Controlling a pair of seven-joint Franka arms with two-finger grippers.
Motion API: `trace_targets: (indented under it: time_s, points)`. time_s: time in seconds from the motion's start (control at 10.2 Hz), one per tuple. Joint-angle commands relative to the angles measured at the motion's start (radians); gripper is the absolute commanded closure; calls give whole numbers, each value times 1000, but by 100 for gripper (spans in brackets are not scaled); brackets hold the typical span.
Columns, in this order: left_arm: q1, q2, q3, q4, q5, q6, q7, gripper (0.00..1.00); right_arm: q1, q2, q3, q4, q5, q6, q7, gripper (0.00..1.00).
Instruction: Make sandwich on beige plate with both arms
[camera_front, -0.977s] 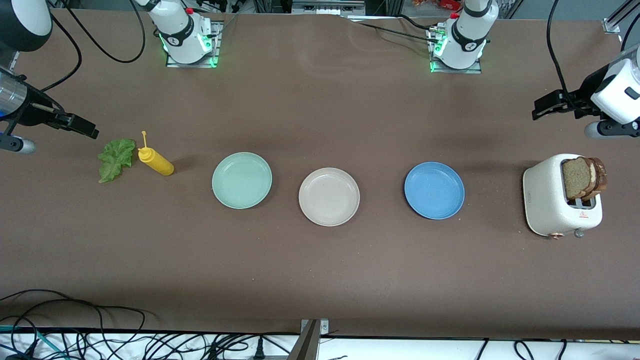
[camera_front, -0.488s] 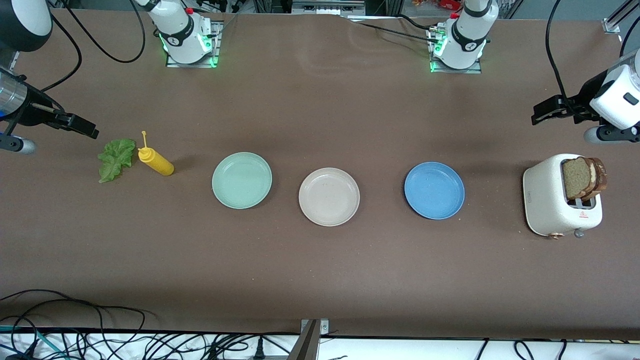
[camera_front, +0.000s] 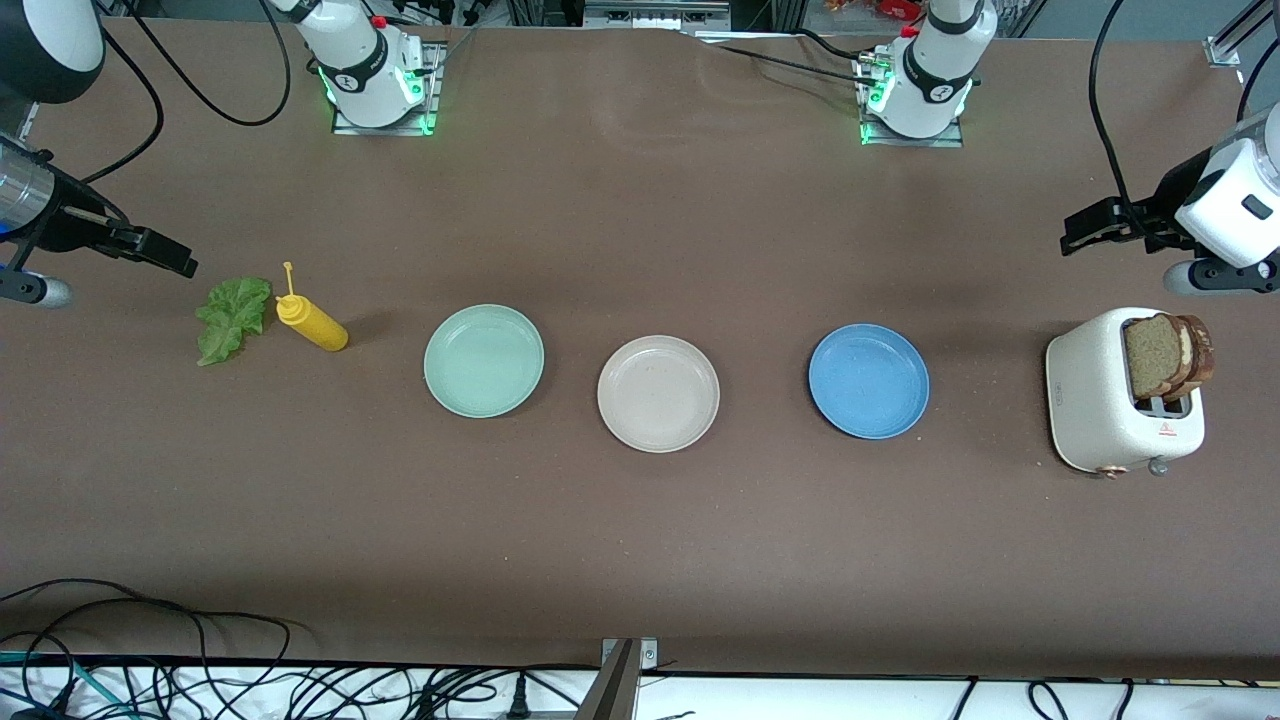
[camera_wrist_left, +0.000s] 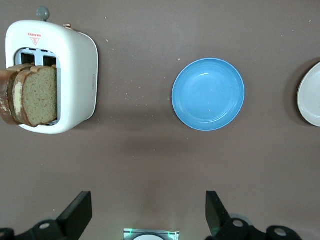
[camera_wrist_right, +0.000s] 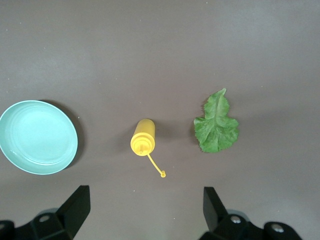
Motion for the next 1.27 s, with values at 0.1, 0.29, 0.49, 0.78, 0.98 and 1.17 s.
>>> trace_targets:
  time_s: [0.1,0.29,0.49,0.78,0.98,1.17]
  points:
    - [-3,22,1,28,-25,-2,21,0,-1,-5,3,1,13,-2,4,0]
    - [-3,22,2,27,-26,13,19,0,-1,-5,3,1,13,-2,4,0]
    - [-3,23,1,27,-26,15,21,0,-1,-5,3,1,13,-2,4,0]
    - [-4,30,2,27,-26,15,19,0,-1,-5,3,1,13,-2,4,0]
    - [-4,30,2,27,-26,16,19,0,-1,-5,3,1,13,-2,4,0]
    - [-4,30,2,27,-26,16,19,0,-1,-5,3,1,15,-2,4,0]
